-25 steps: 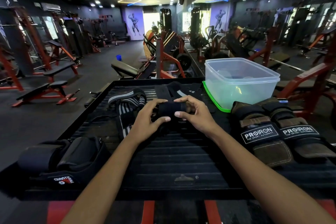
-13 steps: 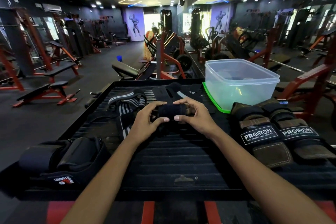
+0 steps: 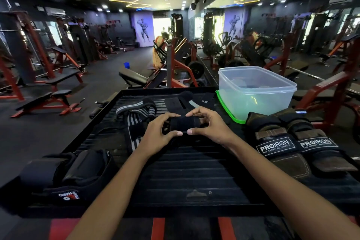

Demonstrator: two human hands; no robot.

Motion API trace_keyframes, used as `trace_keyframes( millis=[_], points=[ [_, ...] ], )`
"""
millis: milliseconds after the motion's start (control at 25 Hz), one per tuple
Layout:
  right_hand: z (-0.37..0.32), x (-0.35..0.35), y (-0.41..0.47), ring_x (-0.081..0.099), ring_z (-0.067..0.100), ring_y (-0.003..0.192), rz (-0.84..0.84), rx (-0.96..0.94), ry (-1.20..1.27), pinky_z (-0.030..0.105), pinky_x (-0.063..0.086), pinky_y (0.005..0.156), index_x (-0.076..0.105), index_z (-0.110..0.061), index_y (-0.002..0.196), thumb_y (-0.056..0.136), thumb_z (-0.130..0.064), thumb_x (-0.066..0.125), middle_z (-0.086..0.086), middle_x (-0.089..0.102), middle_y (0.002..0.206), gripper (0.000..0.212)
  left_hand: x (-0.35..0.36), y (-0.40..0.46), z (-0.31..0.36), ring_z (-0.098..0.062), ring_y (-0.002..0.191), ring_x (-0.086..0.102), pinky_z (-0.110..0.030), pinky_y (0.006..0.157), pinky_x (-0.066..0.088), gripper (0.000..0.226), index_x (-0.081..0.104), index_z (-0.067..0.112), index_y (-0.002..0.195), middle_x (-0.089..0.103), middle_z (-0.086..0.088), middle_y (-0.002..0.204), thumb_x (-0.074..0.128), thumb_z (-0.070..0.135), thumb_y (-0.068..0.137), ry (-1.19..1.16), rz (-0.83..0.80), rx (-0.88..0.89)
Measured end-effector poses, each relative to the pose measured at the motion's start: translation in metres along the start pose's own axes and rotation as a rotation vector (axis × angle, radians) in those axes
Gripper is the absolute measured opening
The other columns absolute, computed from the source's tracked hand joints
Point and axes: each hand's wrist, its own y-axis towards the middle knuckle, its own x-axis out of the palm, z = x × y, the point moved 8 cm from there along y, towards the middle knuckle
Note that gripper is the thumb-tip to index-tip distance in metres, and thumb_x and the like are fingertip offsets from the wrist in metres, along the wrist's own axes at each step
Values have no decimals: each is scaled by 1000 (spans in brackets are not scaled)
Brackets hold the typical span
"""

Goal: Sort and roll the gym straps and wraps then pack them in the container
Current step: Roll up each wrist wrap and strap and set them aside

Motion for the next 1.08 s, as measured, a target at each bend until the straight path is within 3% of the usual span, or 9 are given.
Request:
trace_keyframes(
  millis=[120,200,360,440,560,720,840,960,1080],
  points=[
    [4,-1,-5,61,18,69,20,31,4,34,54,63,65,-12,107,73,-6,82,8,69,97,38,6,0,6,4,108,53,-7,92,36,52,59,25,120,59,10,115,81,20,74,68,-54,64],
    [4,1,-7,61,14,66,28,29,22,32,54,61,65,-13,109,76,-10,80,7,70,97,37,2,0,7,2,105,54,-5,91,35,48,62,20,119,60,10,113,81,17,75,86,-15,74],
    [1,4,-8,65,6,90,-1,-9,-9,22,53,80,62,-13,115,74,-7,81,-1,67,108,47,-2,-1,7,0,102,55,-3,89,35,42,63,14,117,61,10,110,79,16,78,88,34,65],
    [2,2,-8,65,10,95,5,-28,-46,27,53,86,63,-14,113,73,-4,81,0,68,109,45,0,-1,7,-2,104,55,-4,90,36,43,63,14,117,62,9,111,79,18,78,87,24,70],
    [5,-1,-7,68,16,89,36,-25,-56,35,54,83,66,-20,107,77,-12,80,4,71,101,34,3,-2,11,-1,107,55,-8,92,38,48,59,16,123,60,9,115,78,23,79,85,-15,106],
    [7,3,-6,67,15,93,26,-21,-102,32,54,80,64,-20,116,82,-24,76,1,71,102,37,4,-2,12,-3,105,55,-12,92,40,44,57,14,121,59,6,113,73,26,82,100,-34,134],
    [5,5,-7,64,6,99,27,-14,-111,24,53,80,55,-26,125,80,-20,78,-3,66,111,51,3,-2,11,-4,105,52,-9,91,38,41,55,12,121,56,5,114,70,24,85,110,-16,123],
    [7,4,-7,64,7,94,16,-9,-87,24,50,74,56,-25,116,81,-12,75,-2,67,106,42,6,-2,9,-4,103,51,-11,89,38,39,52,13,121,54,4,113,68,24,87,123,-36,105],
    [11,8,-9,63,4,104,7,12,-84,28,50,85,55,-22,125,88,-13,68,-3,67,115,40,15,-4,6,-6,107,47,-11,92,35,41,42,11,128,46,0,119,58,26,94,149,-121,99]
  ],
)
